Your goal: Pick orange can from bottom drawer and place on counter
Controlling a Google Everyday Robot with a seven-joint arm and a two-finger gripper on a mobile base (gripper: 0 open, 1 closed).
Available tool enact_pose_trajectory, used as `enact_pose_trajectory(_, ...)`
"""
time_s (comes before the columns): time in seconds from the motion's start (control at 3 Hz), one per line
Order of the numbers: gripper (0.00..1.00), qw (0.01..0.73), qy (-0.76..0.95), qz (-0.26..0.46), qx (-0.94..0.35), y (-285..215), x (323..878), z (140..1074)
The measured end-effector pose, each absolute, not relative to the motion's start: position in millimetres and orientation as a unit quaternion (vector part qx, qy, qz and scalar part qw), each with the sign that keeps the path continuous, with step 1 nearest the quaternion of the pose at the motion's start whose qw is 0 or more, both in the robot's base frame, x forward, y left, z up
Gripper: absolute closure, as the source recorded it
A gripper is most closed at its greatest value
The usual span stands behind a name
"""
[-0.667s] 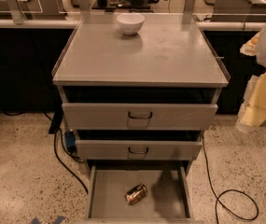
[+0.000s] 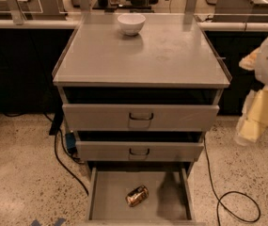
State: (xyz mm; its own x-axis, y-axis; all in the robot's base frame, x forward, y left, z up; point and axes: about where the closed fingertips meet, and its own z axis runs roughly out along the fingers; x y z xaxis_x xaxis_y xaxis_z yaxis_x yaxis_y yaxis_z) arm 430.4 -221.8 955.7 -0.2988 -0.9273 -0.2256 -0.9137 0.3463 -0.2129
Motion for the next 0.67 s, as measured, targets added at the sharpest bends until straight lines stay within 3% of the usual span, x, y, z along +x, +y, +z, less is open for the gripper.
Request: enact_pose_trajectory(0.67, 0.0, 0.167, 0.83, 0.136, -0.515, -232, 397, 806)
